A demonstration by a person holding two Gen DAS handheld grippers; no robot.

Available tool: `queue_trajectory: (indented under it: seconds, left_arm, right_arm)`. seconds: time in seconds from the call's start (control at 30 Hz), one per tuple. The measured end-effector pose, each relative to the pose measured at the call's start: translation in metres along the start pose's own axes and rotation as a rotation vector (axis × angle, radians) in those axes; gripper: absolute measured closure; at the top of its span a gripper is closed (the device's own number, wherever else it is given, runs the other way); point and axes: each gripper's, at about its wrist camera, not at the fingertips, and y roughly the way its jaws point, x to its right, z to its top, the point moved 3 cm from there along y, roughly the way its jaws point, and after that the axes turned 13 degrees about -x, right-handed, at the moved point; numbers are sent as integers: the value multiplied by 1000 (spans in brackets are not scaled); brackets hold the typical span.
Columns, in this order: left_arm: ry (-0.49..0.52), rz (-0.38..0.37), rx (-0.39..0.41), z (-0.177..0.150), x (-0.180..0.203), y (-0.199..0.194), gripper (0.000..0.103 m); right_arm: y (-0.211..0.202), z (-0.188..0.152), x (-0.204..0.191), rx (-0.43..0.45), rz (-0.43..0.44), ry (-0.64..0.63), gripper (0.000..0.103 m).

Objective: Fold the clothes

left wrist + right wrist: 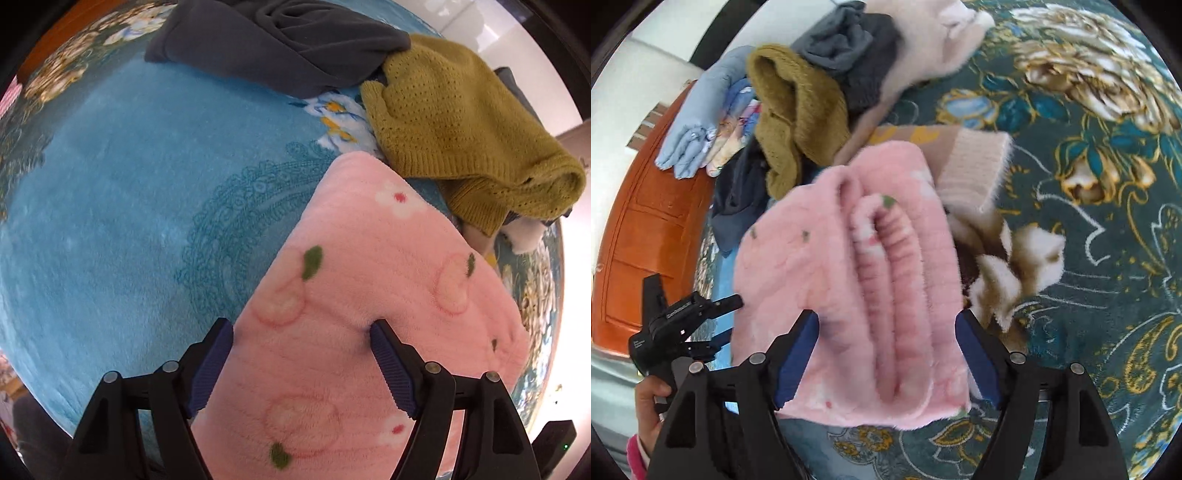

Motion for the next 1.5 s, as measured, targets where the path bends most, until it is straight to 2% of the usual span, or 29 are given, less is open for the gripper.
queue_trajectory:
  seconds: [0.07, 0.17, 0.3, 0.5, 0.67, 0.73, 0.8, 0.87, 0.97, 1.07, 1.13, 1.27, 1.37, 1.5]
  left_arm:
    - [4, 3, -19, 3, -2, 3, 23]
    - [8, -45, -63, 6, -12, 8, 22]
    - [15, -108, -123, 10, -25, 14, 18]
    - [55, -184, -166, 0, -37, 14, 17]
    - [43, -248, -200, -11, -50, 17, 20]
    - [35, -279, -199, -13, -55, 15, 25]
    - [33, -299, -197, -16, -56, 13, 33]
    - [37, -306, -196, -18, -53, 12, 46]
    - [62, -267, -171, -24, -42, 10, 65]
    - [114, -260, -114, -33, -23, -3, 74]
    - [166, -306, -88, -43, -2, -13, 76]
    - [293, -373, -116, -66, 57, -12, 77]
    - [389, -423, -138, -83, 101, -12, 77]
    - [498, -467, -177, -106, 164, 0, 78]
  right_arm:
    - [8, 3, 7, -14, 36, 33, 25]
    - [14, 7, 13, -29, 85, 55, 18]
    - [19, 12, 12, -39, 143, 32, 18]
    - [25, 20, 12, -70, 151, -19, 17]
    - [27, 20, 16, -85, 170, 16, 17]
    - [27, 20, 15, -81, 173, 22, 23]
    - [25, 19, 11, -79, 163, 16, 38]
    - [21, 18, 6, -77, 146, 5, 46]
    - [14, 17, 0, -73, 134, 0, 57]
    - [-3, 17, -4, -41, 180, 2, 63]
    - [-16, 16, -5, -19, 211, -1, 64]
    - [-57, 12, 10, 37, 222, -14, 65]
    - [-98, 11, 39, 89, 195, -4, 65]
    - [-161, 15, 92, 146, 111, 4, 65]
